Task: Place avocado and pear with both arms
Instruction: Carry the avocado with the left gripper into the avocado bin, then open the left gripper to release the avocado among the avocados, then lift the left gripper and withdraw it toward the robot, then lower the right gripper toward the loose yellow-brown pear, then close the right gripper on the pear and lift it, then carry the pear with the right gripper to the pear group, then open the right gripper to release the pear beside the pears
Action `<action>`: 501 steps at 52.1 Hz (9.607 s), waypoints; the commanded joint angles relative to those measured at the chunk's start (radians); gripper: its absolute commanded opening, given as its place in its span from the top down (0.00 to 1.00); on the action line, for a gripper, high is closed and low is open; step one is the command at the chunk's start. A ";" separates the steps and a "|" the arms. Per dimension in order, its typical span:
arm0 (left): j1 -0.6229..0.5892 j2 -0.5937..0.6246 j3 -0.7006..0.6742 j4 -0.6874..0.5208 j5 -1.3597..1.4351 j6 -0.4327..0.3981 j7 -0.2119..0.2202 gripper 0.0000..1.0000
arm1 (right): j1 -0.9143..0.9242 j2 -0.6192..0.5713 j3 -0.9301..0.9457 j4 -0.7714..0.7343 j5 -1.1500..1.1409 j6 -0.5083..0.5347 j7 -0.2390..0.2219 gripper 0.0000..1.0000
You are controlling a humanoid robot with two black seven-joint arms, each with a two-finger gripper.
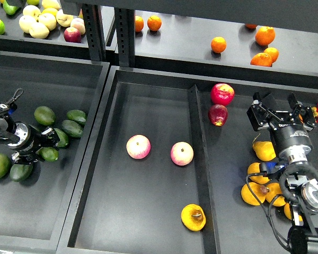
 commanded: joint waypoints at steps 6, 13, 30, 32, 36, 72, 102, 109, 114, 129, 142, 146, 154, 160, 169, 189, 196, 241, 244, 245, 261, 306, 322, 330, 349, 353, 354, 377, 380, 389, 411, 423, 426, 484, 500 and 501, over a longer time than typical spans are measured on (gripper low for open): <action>0.017 -0.029 -0.002 0.045 0.003 0.000 0.000 0.66 | -0.003 0.000 0.000 0.000 0.000 0.000 0.000 0.00; 0.022 -0.046 -0.002 0.063 0.008 0.000 0.000 0.54 | -0.003 0.000 0.000 -0.001 -0.002 0.000 0.000 0.00; 0.022 -0.065 -0.002 0.076 0.035 0.000 0.000 0.44 | -0.007 0.000 -0.002 -0.003 -0.002 0.000 0.000 0.00; 0.024 -0.065 -0.004 0.076 0.034 0.000 0.000 0.44 | -0.007 0.000 -0.002 -0.003 -0.002 0.000 0.000 0.00; 0.024 -0.061 -0.004 0.074 0.038 0.000 0.000 0.42 | -0.009 0.000 -0.003 -0.003 0.000 0.000 0.000 0.00; -0.044 0.037 -0.246 0.034 -0.035 0.000 0.000 0.02 | -0.018 0.000 -0.017 -0.003 0.000 0.002 -0.002 0.00; 0.042 -0.013 -0.704 0.025 -0.753 0.000 0.000 0.02 | -0.049 0.000 -0.031 -0.017 0.000 0.033 -0.003 0.00; 0.151 -0.095 -0.951 0.017 -0.767 0.000 0.000 0.02 | -0.067 0.000 -0.031 -0.024 0.000 0.036 -0.006 0.00; 0.223 -0.145 -1.083 -0.025 -0.767 0.000 0.000 0.02 | -0.067 0.000 -0.031 -0.026 -0.002 0.037 -0.020 0.00; 0.425 -0.260 -1.321 -0.240 -0.768 0.000 0.000 0.02 | -0.078 0.000 -0.095 -0.034 -0.005 0.085 -0.021 0.00; 0.620 -0.355 -1.377 -0.403 -0.768 0.000 0.000 0.02 | -0.075 -0.066 -0.207 -0.049 -0.009 0.126 -0.021 0.00; 0.686 -0.388 -1.378 -0.444 -0.768 0.000 0.000 0.02 | -0.070 -0.071 -0.223 -0.064 -0.011 0.135 -0.021 0.00; 0.775 -0.449 -1.378 -0.503 -0.768 0.000 0.000 0.02 | -0.067 -0.072 -0.237 -0.070 -0.012 0.146 -0.021 0.00; 0.832 -0.449 -1.378 -0.556 -0.768 0.000 0.000 0.02 | -0.053 -0.077 -0.238 -0.083 -0.012 0.146 -0.035 0.00; 0.899 -0.449 -1.377 -0.656 -0.753 0.000 0.000 0.02 | 0.005 -0.179 -0.264 -0.081 -0.011 0.146 -0.173 0.00; 0.976 -0.449 -1.383 -0.698 -0.652 0.000 0.000 0.01 | 0.252 -0.557 -0.657 -0.049 -0.011 0.204 -0.404 0.00; 0.990 -0.449 -1.383 -0.705 -0.652 0.000 0.000 0.01 | 0.330 -0.595 -0.787 -0.051 -0.017 0.255 -0.404 0.00; 0.998 -0.449 -1.375 -0.731 -0.641 0.000 0.000 0.01 | 0.384 -0.535 -1.189 -0.213 -0.284 0.376 -0.404 0.01; 0.998 -0.449 -1.373 -0.733 -0.640 0.000 0.000 0.01 | 0.384 -0.523 -1.191 -0.230 -0.284 0.376 -0.404 0.02; 0.998 -0.449 -1.373 -0.731 -0.641 0.000 0.000 0.01 | 0.382 -0.519 -1.191 -0.235 -0.284 0.376 -0.404 0.02; 0.999 -0.449 -1.377 -0.731 -0.641 0.000 0.000 0.01 | 0.356 -0.445 -1.209 -0.319 -0.288 0.376 -0.404 0.07; 1.013 -0.449 -1.373 -0.734 -0.641 0.000 0.000 0.01 | 0.344 -0.276 -1.209 -0.511 -0.284 0.362 -0.404 0.26; 1.021 -0.449 -1.372 -0.737 -0.641 0.000 0.000 0.01 | 0.318 -0.256 -1.209 -0.523 -0.285 0.367 -0.404 0.41; 1.022 -0.449 -1.372 -0.739 -0.641 0.000 0.000 0.01 | 0.315 -0.258 -1.203 -0.523 -0.285 0.370 -0.404 0.50; 1.031 -0.449 -1.372 -0.745 -0.641 0.000 0.000 0.01 | 0.315 -0.265 -1.197 -0.523 -0.285 0.373 -0.404 0.77; 1.031 -0.449 -1.372 -0.745 -0.641 0.000 0.000 0.01 | 0.319 -0.270 -1.191 -0.517 -0.282 0.373 -0.404 0.77; 1.031 -0.449 -1.372 -0.747 -0.641 0.000 0.000 0.01 | 0.321 -0.270 -1.185 -0.515 -0.279 0.373 -0.404 0.77; 1.036 -0.449 -1.369 -0.753 -0.641 0.000 0.000 0.01 | 0.321 -0.342 -0.876 -0.390 -0.276 0.358 -0.404 0.77; 1.036 -0.449 -1.369 -0.753 -0.641 0.000 0.000 0.01 | 0.319 -0.373 -0.856 -0.379 -0.276 0.358 -0.404 0.77; 1.038 -0.449 -1.366 -0.759 -0.641 0.000 0.000 0.01 | 0.292 -0.540 -0.840 -0.348 -0.264 0.365 -0.404 0.76; 1.041 -0.449 -1.363 -0.759 -0.641 0.000 0.000 0.01 | 0.083 -0.637 -0.840 -0.296 -0.268 0.376 -0.404 0.75; 1.041 -0.449 -1.363 -0.759 -0.641 0.000 0.000 0.01 | 0.074 -0.637 -0.840 -0.339 -0.270 0.373 -0.404 0.72; 1.041 -0.449 -1.363 -0.759 -0.641 0.000 0.000 0.01 | 0.075 -0.632 -0.838 -0.373 -0.270 0.375 -0.404 0.71; 1.051 -0.449 -1.341 -0.763 -0.641 0.000 0.000 0.01 | 0.114 -0.634 -0.726 -0.428 -0.252 0.336 -0.404 0.01; 1.053 -0.449 -1.340 -0.759 -0.641 0.000 0.000 0.01 | 0.121 -0.382 -0.289 -0.379 -0.156 0.214 -0.404 0.01; 1.053 -0.449 -1.340 -0.759 -0.641 0.000 0.000 0.01 | 0.121 -0.356 -0.261 -0.383 -0.156 0.214 -0.404 0.01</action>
